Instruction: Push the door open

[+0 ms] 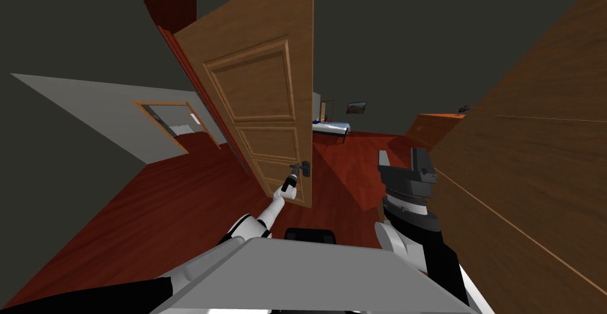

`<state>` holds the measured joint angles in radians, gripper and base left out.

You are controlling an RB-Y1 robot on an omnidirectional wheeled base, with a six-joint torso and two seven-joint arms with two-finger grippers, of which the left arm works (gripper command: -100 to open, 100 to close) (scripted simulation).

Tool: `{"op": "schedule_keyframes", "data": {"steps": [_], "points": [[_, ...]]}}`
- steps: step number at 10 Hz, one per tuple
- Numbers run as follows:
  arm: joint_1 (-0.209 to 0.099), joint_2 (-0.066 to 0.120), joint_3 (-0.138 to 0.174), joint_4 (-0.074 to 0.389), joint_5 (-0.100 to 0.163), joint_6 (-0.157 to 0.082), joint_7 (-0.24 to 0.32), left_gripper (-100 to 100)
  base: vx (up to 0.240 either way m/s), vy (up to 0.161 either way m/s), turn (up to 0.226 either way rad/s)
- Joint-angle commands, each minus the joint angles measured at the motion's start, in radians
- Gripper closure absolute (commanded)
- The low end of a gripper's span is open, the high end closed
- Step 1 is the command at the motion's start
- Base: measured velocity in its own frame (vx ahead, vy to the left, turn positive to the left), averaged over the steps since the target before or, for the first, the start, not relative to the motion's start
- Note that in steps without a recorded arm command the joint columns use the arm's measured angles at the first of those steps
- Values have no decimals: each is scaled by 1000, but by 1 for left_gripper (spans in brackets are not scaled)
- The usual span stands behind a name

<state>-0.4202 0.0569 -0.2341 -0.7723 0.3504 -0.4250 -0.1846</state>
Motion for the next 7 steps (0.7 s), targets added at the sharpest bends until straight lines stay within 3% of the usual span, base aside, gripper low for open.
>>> {"op": "schedule_keyframes", "data": {"steps": [1,7], "points": [[-10,21,30,2,6,2,2,100,147,-183,87],[-15,12,96,19,13,-3,-12,100,121,-156,77]]}}
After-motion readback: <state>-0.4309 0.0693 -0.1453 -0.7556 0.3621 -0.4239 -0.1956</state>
